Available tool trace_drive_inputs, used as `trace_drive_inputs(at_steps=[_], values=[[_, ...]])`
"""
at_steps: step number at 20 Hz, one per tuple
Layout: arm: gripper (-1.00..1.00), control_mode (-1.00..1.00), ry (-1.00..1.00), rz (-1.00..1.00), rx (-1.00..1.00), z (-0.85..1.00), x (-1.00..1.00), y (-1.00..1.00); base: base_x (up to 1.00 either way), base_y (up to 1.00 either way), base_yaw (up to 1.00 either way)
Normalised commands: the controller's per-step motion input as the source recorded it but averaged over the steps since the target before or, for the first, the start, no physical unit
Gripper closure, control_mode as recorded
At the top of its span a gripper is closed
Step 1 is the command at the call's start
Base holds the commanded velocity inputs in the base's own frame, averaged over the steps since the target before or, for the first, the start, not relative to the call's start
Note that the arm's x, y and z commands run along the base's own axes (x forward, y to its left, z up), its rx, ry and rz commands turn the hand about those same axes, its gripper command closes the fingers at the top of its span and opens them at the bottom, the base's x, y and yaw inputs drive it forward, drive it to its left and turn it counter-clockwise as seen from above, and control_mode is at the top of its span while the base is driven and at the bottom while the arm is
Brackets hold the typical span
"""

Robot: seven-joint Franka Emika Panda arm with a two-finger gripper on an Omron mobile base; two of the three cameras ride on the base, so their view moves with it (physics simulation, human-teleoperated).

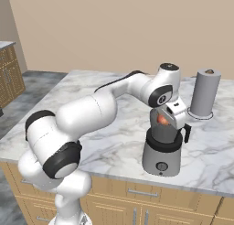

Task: Open the blender lid, put the peach in the blender, close the lid, and start the blender.

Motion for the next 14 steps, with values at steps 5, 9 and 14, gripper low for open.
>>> trace_drive_inputs(at_steps=[5, 9, 14], values=[[-1.00, -1.00, 0.02, 0.01, 0.00, -0.37, 0.04, 0.00, 0.00, 0.00, 0.00], [-1.00, -1.00, 0.00, 0.00, 0.00, 0.00, 0.00, 0.00, 0.00, 0.00, 0.00], [-1.00, -1.00, 0.00, 0.00, 0.00, 0.08, 0.00, 0.00, 0.00, 0.00, 0.00]])
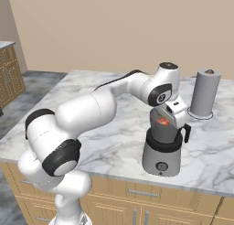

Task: Open the blender lid, put the peach in the blender, close the lid, and start the blender.

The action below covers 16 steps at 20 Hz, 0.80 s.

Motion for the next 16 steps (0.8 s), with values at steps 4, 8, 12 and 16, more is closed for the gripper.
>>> trace_drive_inputs(at_steps=[4, 8, 12, 16], values=[[-1.00, -1.00, -0.04, 0.00, 0.00, 0.51, -0.09, 0.00, 0.00, 0.00, 0.00], [-1.00, -1.00, -0.14, 0.00, -0.03, 0.84, -0.20, 0.09, 0.00, 0.00, 0.00], [-1.00, -1.00, -0.13, 0.00, -0.06, 0.71, -0.39, 0.46, 0.00, 0.00, 0.00], [-1.00, -1.00, 0.00, 0.00, -0.09, 0.14, -0.49, 0.94, 0.00, 0.00, 0.00]])
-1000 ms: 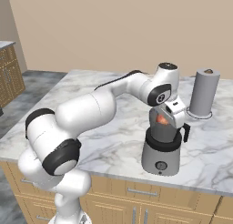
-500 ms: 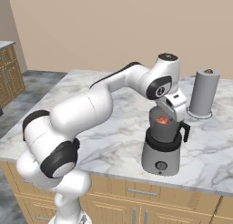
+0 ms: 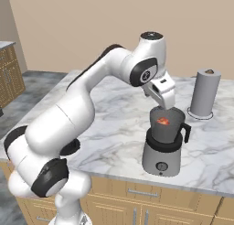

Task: Open the blender lid, put the peach in the blender, close the lid, and start the blender.

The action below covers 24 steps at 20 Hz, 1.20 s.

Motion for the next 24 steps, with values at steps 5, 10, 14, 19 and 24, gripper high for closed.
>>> trace_drive_inputs(at_steps=[5, 10, 14, 19, 24], values=[[-1.00, -1.00, 0.08, 0.04, -0.13, 0.00, -0.36, 1.00, 0.00, 0.00, 0.00], [-1.00, -1.00, 0.14, 0.09, -0.13, -0.23, -0.20, 1.00, 0.00, 0.00, 0.00], [-1.00, -1.00, 0.14, 0.12, -0.04, -0.44, -0.23, 1.00, 0.00, 0.00, 0.00], [-1.00, -1.00, 0.09, 0.09, -0.01, -0.44, -0.15, 1.00, 0.00, 0.00, 0.00], [-1.00, -1.00, 0.16, 0.15, 0.00, -0.35, 0.00, 0.98, 0.00, 0.00, 0.00]])
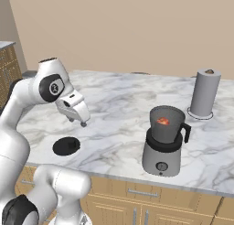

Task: Open the blender lid, put the peach in the blender, close the lid, and start the blender.

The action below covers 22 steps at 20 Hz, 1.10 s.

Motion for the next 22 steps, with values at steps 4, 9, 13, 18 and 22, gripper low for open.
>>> trace_drive_inputs(at_steps=[4, 9, 13, 18, 22], values=[[-1.00, -1.00, 0.15, 0.16, 0.00, -0.31, 0.00, 0.79, 0.00, 0.00, 0.00], [-1.00, -1.00, 0.07, 0.21, 0.00, -0.44, 0.06, 0.55, 0.00, 0.00, 0.00], [-1.00, -1.00, 0.05, 0.26, 0.00, -0.54, 0.25, 0.57, 0.00, 0.00, 0.00], [-1.00, -1.00, 0.06, 0.25, 0.04, -0.52, 0.32, 0.42, 0.00, 0.00, 0.00], [-1.00, -1.00, 0.09, 0.16, 0.10, -0.29, 0.34, 0.06, 0.00, 0.00, 0.00]])
